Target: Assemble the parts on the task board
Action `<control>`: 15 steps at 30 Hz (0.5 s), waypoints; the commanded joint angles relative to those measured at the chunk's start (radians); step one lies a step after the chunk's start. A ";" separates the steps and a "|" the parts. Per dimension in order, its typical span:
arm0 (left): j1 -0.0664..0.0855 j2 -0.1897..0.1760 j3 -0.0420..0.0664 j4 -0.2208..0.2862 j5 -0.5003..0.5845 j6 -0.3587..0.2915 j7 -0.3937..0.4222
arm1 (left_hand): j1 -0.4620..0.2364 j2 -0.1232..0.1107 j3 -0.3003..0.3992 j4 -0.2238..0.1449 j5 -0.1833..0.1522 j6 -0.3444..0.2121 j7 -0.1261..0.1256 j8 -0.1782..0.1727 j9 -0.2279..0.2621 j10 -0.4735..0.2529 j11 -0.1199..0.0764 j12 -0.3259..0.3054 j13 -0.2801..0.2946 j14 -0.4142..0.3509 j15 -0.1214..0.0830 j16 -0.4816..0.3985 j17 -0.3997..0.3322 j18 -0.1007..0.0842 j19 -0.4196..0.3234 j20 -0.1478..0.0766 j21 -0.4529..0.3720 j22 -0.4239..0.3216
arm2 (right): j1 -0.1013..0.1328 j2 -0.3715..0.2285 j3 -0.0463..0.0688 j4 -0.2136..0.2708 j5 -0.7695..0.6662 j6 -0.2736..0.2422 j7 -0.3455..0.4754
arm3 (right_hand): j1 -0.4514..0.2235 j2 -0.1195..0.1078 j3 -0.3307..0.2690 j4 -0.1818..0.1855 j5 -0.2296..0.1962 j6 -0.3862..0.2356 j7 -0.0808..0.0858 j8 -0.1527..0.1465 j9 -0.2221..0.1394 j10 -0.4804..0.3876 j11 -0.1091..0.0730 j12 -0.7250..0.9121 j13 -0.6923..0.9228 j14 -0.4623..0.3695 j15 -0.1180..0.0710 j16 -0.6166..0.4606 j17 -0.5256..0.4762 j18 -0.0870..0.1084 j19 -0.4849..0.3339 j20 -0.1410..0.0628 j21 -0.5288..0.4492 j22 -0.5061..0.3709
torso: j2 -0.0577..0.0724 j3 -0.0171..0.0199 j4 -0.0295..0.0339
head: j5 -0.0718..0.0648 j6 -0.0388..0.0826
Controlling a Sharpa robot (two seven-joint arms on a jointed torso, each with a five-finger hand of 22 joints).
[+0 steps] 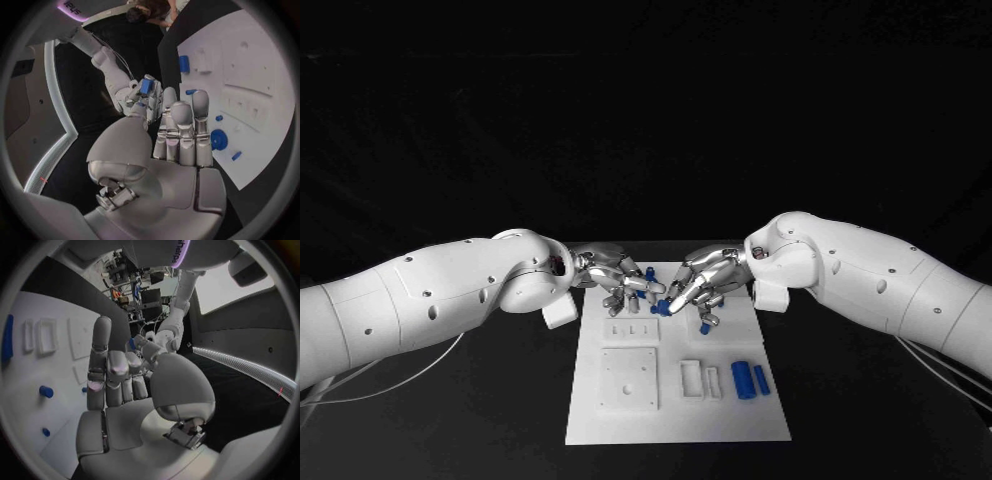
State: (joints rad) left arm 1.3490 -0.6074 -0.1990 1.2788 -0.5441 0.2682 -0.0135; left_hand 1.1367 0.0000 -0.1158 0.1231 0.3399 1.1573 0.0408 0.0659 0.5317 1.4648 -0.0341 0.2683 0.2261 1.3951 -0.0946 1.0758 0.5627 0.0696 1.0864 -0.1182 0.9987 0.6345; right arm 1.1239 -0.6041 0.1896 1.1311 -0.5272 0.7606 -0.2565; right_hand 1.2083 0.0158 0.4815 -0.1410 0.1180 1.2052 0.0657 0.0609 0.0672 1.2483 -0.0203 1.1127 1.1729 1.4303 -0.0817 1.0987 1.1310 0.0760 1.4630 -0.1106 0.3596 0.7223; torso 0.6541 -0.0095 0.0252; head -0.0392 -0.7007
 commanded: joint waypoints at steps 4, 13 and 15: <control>0.000 0.001 0.000 0.006 -0.017 0.079 0.002 | -0.002 0.005 0.003 0.000 0.000 -0.007 -0.003 -0.001 0.005 -0.008 0.000 0.004 0.001 -0.005 -0.004 0.004 0.000 -0.005 -0.006 0.001 -0.005 0.003 | 0.000 0.004 -0.001 -0.003 0.016 0.041 -0.010 | 0.002 0.013 0.003 -0.007 -0.001 0.004 0.000 0.003 0.005 -0.008 0.000 -0.007 0.000 -0.009 -0.001 -0.005 0.002 0.001 -0.005 0.007 -0.005 0.004 | 0.001 0.0013 -0.0003 | -0.002 -0.002; 0.000 -0.003 0.000 0.010 0.011 0.110 0.013 | -0.020 -0.001 0.002 0.017 -0.067 -0.011 0.000 -0.001 0.013 -0.018 0.006 -0.005 -0.008 -0.013 0.001 0.006 -0.001 -0.004 -0.012 0.005 -0.007 0.008 | 0.000 0.006 -0.002 0.001 0.011 0.043 -0.016 | 0.003 0.014 0.004 -0.008 -0.002 0.003 0.001 0.003 0.005 -0.012 0.000 -0.009 -0.001 -0.011 0.000 -0.006 0.002 0.002 -0.007 0.008 -0.006 0.009 | 0.001 0.0013 -0.0011 | -0.004 -0.002; 0.000 -0.004 0.000 0.010 0.015 0.115 0.013 | -0.029 -0.008 0.007 0.030 -0.116 -0.011 0.001 -0.001 0.017 -0.017 0.006 -0.005 -0.009 -0.013 0.001 0.007 -0.001 -0.004 -0.013 0.006 -0.008 0.010 | 0.000 0.006 -0.002 0.002 0.010 0.044 -0.016 | 0.003 0.014 0.004 -0.008 -0.002 0.003 0.001 0.003 0.005 -0.012 0.000 -0.009 -0.001 -0.011 0.000 -0.006 0.002 0.002 -0.007 0.008 -0.006 0.009 | 0.001 0.0017 -0.0010 | -0.004 -0.002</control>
State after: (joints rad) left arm 1.3488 -0.6112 -0.1997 1.2855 -0.5491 0.3428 -0.0137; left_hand 1.1104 -0.0091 -0.1071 0.1521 0.2215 1.1501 0.0407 0.0659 0.5481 1.4540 -0.0304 0.2683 0.2184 1.3874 -0.0945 1.0775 0.5624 0.0696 1.0790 -0.1108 0.9949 0.6441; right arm 1.1241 -0.5993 0.1876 1.1305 -0.5196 0.7781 -0.2700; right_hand 1.2126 0.0199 0.4831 -0.1452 0.1162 1.1980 0.0662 0.0607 0.0681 1.2435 -0.0180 1.1089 1.1730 1.4235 -0.0820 1.0987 1.1322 0.0760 1.4594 -0.1070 0.3597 0.7303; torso 0.6550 -0.0083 0.0245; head -0.0438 -0.7026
